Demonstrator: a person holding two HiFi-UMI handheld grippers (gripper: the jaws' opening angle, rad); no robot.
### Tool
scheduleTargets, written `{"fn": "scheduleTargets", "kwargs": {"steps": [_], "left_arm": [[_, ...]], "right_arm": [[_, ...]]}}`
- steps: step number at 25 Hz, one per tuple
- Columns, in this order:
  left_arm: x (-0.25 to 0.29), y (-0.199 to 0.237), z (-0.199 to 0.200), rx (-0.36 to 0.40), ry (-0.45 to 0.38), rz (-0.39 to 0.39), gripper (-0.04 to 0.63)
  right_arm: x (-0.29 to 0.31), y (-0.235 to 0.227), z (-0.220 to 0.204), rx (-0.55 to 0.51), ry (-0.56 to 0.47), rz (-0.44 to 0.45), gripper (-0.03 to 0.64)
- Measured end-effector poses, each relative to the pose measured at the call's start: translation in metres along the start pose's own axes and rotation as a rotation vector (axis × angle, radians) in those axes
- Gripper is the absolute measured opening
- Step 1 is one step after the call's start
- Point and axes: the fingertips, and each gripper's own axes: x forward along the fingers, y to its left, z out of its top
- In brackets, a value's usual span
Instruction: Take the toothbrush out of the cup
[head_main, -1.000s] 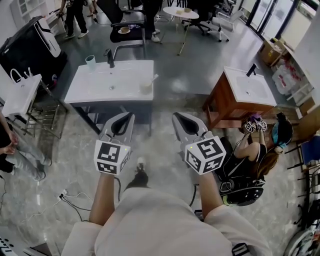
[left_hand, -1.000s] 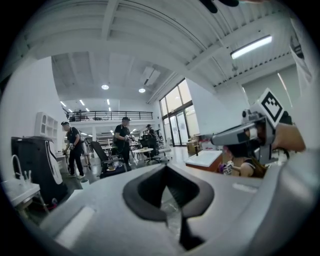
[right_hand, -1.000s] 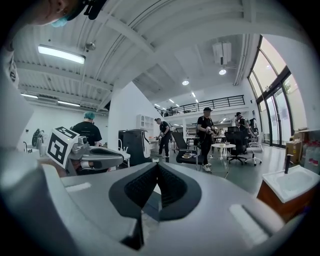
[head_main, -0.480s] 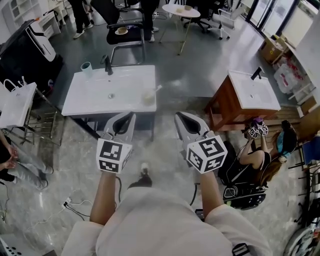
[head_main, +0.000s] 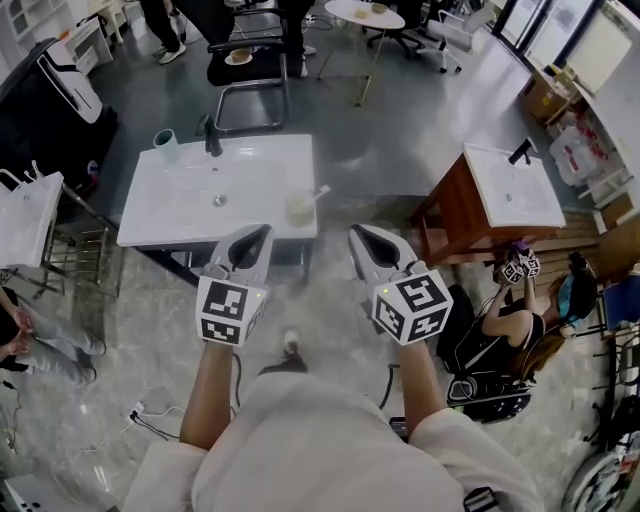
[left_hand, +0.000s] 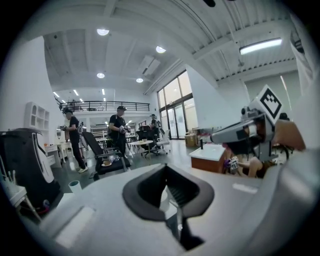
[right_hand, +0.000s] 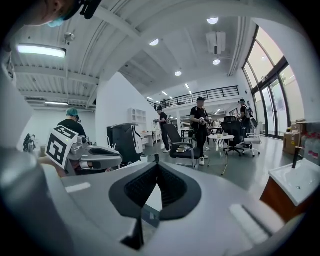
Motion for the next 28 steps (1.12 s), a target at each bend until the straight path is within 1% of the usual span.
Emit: {"fn": "scheduleTargets", "kwargs": {"steps": [8, 10, 17, 21, 28], "left_arm": [[0.051, 0.043, -0.007, -0.011, 0.013, -0.042, 0.000], [0.064, 0.054, -0.010, -0.014, 0.017, -0.052, 0.000], [0.100, 0.094, -0.024, -0.020, 0.030, -0.092, 0.000], [0.115, 0.098, -0.032, -0.026, 0.042, -0.116, 0.000], [0.132, 0.102, -0.048, -0.033, 0.065, -0.144, 0.000]], "right_arm": [[0.059, -0.027, 0.002, 0.014, 0.038, -0.029, 0.009], [0.074, -0.035, 0.001, 0.021, 0.048, -0.040, 0.034], [0.120, -0.055, -0.007, 0.036, 0.080, -0.091, 0.039], [0.131, -0.063, -0.015, 0.049, 0.103, -0.111, 0.056], [0.151, -0.074, -0.038, 0.059, 0.161, -0.120, 0.082]]}}
